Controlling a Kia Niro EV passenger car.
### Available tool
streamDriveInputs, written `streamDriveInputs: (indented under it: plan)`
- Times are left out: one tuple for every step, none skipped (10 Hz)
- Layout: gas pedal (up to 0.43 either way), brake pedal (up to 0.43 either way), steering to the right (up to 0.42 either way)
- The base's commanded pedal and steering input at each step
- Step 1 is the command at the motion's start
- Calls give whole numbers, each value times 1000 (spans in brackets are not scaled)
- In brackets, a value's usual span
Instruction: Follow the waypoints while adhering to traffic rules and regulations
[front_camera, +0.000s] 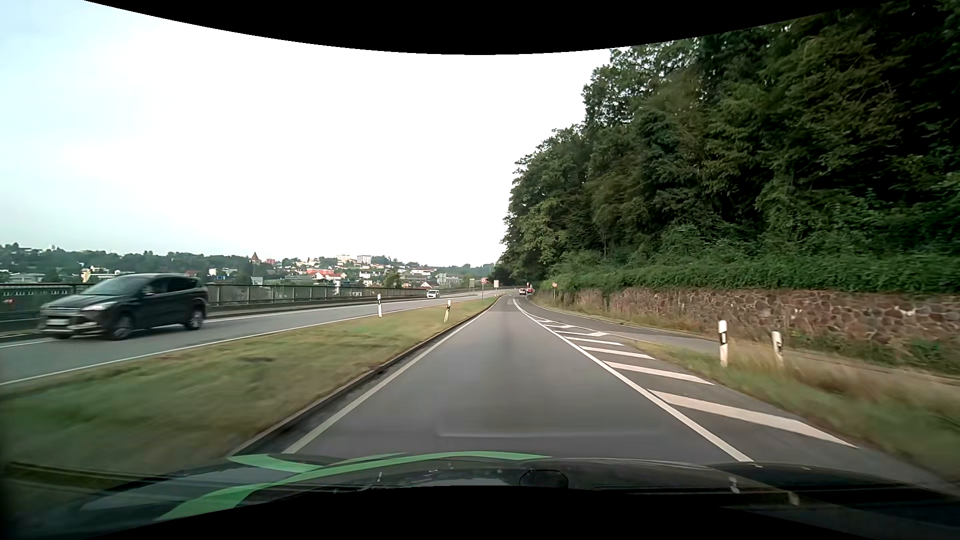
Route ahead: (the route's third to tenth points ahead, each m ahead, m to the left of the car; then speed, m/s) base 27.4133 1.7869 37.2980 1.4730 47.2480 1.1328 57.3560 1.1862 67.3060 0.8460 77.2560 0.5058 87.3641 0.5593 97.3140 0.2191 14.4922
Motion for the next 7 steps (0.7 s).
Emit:
streamDriveInputs:
  plan:
    - [0, 0, 0]
    - [0, 0, 0]
    - [0, 0, 0]
    - [0, 0, 0]
    - [0, 0, 0]
    - [0, 0, 0]
    - [0, 0, 0]
